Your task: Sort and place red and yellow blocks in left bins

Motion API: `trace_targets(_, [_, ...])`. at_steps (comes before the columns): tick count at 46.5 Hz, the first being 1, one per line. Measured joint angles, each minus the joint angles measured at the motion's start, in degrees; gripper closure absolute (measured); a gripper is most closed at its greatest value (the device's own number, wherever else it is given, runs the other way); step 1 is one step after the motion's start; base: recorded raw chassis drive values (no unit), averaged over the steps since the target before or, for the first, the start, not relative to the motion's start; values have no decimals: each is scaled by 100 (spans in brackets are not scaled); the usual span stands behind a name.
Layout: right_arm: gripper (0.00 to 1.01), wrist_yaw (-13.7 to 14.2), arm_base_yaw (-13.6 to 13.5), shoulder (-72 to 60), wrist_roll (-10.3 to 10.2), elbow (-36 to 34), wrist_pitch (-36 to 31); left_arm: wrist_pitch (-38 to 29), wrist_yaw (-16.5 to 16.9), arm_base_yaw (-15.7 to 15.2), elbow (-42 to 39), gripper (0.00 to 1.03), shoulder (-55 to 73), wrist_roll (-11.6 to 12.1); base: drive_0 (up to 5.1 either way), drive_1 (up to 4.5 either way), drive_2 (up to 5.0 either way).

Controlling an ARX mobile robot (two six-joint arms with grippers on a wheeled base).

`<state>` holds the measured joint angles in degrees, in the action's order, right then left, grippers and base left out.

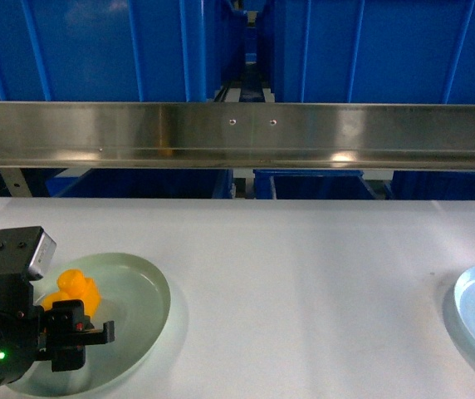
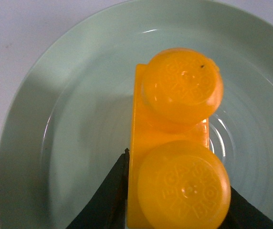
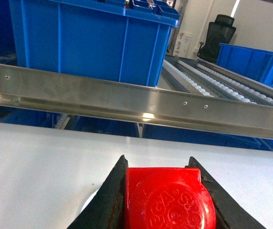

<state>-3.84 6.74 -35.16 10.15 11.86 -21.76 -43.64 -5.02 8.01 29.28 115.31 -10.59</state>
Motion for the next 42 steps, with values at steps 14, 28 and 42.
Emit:
trace_targets(14, [73, -2, 0, 0, 0, 0, 0, 199, -256, 164, -92, 76, -236, 127, 0, 0, 0])
trace_targets(28, [73, -2, 0, 0, 0, 0, 0, 264, -245, 57, -192, 76, -1038, 503, 0, 0, 0])
trace_targets(42, [73, -2, 0, 0, 0, 0, 2, 765, 260, -197, -251, 76, -2376, 662, 0, 0, 0])
